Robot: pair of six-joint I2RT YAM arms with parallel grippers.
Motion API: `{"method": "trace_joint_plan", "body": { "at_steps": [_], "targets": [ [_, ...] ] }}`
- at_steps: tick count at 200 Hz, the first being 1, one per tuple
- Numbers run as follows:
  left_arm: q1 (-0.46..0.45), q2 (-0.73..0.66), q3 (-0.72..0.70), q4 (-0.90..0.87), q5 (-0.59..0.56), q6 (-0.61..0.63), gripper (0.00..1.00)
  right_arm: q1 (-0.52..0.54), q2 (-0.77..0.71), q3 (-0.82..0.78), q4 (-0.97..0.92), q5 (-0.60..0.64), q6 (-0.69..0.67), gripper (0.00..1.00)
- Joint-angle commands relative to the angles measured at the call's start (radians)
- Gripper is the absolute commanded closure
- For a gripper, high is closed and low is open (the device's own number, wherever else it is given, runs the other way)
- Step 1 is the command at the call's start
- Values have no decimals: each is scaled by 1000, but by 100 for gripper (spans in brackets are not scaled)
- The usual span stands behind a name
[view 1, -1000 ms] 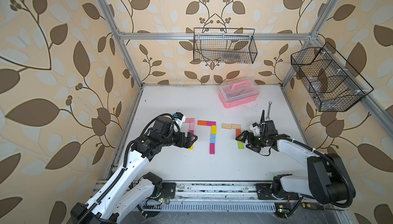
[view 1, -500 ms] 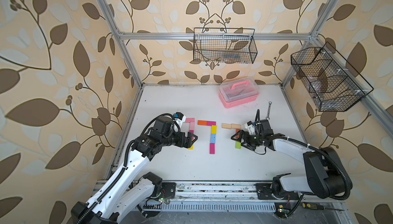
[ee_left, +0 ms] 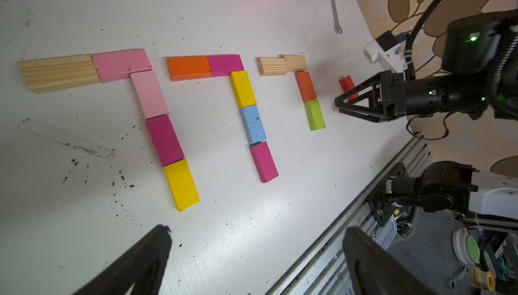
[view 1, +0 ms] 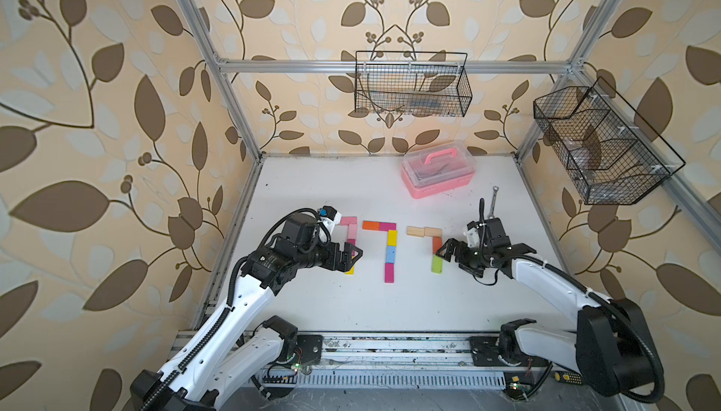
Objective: Assemble the number 7 with building blocks
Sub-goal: Assemble the building block at the center of the board, then pick up the building block from the center of the board.
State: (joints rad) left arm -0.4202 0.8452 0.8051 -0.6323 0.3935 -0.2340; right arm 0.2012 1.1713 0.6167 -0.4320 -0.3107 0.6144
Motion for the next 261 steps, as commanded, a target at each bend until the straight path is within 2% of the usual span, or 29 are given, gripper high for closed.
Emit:
{"method": "trace_joint_plan", "body": {
  "at_steps": [1,24,41,68,86,99,117,138,169,211,240,249,261],
  "targets": [
    [-8,-9,12,3,29,27,1,11,-51,69,-166,101,-48,0],
    [-9,-9,13,2,31,28,1,112,-27,72,-144,-21,-5,0],
    [-9,-13,13,0,30,27,1,156,-43,80,-150,50,32,0],
    [-9,-27,11,2,31,27,1,-2,-68,116,-245,264,-30,0],
    [-9,-30,11,5,35,28,1,-93,-28,150,-284,377,-103,0],
    [-9,-31,13,3,36,29,1,-149,44,152,-278,382,-141,0],
    [-9,-36,15,-1,35,30,1,-216,140,131,-221,311,-170,0],
    [-9,-46,10,1,30,27,1,-222,185,133,-184,371,-178,1],
    [-9,-38,9,6,30,26,1,-223,238,142,-158,372,-204,6],
    [-9,-27,17,-9,21,30,1,-221,313,122,-113,272,-219,21],
    [-9,-32,10,0,16,26,1,-204,324,121,-104,291,-216,35],
    [-9,-30,9,2,16,25,1,-199,328,123,-107,302,-221,44],
    [-9,-27,11,2,18,25,1,-195,334,124,-111,308,-223,62]
  ]
}}
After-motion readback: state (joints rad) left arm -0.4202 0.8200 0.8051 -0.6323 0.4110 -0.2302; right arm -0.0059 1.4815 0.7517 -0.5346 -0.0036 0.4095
